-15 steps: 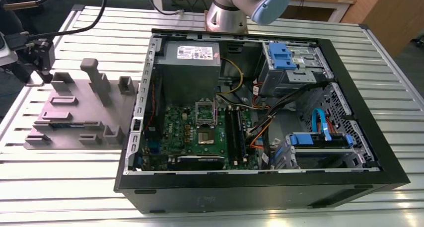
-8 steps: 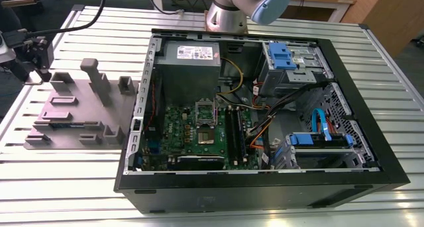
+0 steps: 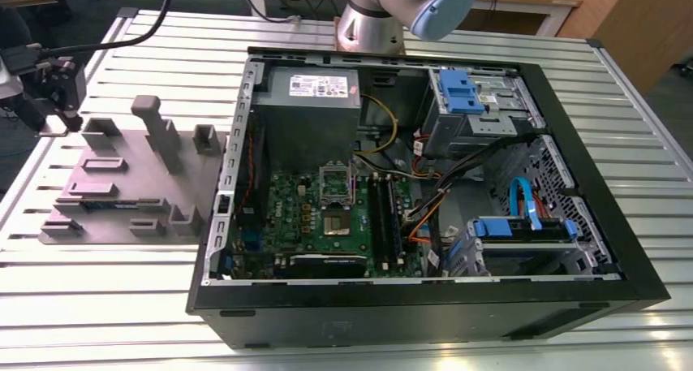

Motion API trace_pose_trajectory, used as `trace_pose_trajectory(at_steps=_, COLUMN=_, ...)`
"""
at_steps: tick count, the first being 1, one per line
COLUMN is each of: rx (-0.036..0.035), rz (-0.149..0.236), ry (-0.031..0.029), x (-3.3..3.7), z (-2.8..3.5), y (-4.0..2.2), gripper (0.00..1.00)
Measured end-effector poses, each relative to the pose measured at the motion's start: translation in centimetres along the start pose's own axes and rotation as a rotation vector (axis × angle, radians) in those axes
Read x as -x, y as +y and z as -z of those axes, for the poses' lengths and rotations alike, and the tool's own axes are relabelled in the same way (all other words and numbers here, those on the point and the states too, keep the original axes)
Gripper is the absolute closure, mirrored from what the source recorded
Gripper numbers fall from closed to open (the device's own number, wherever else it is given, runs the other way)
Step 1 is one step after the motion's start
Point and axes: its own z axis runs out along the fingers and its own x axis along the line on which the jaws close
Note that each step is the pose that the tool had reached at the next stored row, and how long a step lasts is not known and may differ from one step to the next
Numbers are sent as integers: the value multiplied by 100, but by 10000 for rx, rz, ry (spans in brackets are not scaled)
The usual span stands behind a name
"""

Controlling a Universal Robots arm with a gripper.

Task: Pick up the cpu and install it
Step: 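Pick up the cpu and move it towards the insertion slot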

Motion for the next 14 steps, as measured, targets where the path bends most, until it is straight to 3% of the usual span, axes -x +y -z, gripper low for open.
trace_pose_trajectory(at_steps=14, rx=0, rz=-7, ry=-1, x=0, z=50, y=2, gripper=53)
